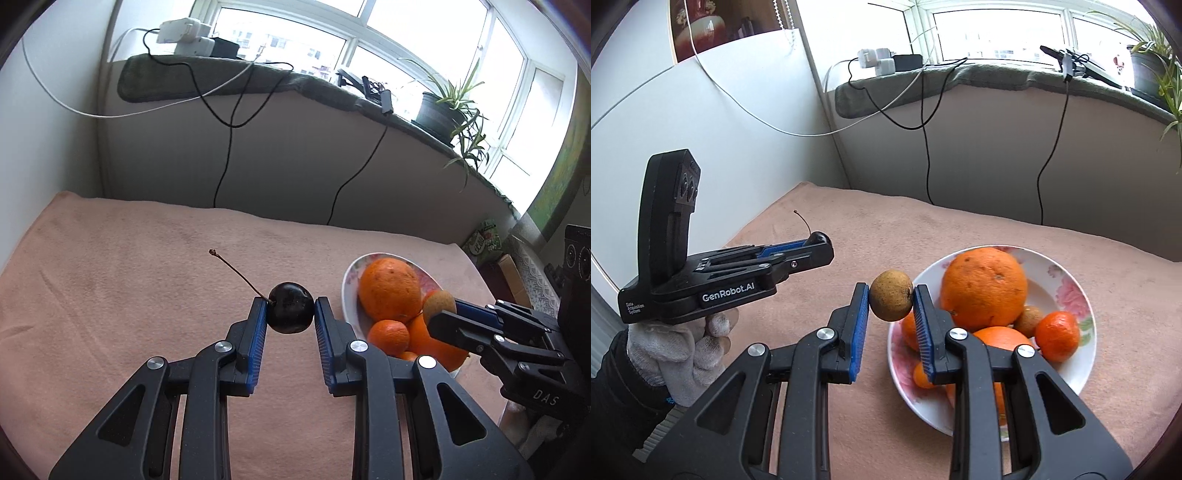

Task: Organize fruits
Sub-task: 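Carry the kiwi and the cherry over the plate with both tools, then open both grippers to drop the kiwi and cherry onto the plate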

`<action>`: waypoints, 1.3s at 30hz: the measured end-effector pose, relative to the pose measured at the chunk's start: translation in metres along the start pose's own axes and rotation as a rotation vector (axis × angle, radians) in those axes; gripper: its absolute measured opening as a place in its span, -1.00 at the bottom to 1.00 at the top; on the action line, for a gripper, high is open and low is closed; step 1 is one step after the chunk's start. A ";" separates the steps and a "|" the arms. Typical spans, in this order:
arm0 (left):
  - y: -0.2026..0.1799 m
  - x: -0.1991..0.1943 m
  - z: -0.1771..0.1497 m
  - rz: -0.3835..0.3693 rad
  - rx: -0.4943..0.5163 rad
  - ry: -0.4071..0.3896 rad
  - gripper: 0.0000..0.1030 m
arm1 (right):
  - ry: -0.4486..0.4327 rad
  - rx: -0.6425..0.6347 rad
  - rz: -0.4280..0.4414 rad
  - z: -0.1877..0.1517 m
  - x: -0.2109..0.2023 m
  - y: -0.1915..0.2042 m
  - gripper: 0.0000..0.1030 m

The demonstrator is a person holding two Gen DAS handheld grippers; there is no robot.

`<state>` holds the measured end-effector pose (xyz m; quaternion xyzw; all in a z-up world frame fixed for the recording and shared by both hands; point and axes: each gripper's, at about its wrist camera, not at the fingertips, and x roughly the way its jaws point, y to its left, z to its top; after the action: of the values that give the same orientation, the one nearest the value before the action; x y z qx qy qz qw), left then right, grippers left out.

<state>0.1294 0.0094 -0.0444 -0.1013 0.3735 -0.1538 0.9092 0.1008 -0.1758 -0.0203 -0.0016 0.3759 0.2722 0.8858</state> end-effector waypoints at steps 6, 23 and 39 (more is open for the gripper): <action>-0.028 0.009 -0.001 -0.042 0.036 0.013 -0.52 | -0.015 0.024 -0.066 -0.001 -0.010 -0.029 -0.50; -0.091 0.027 0.001 -0.092 0.130 0.023 -0.52 | -0.009 0.097 -0.137 0.001 -0.011 -0.082 -0.50; -0.109 0.035 0.002 -0.117 0.175 0.034 -0.52 | -0.008 0.115 -0.118 0.000 -0.007 -0.092 -0.50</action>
<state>0.1323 -0.1045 -0.0329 -0.0405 0.3673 -0.2401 0.8977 0.1413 -0.2577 -0.0337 0.0284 0.3865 0.1976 0.9004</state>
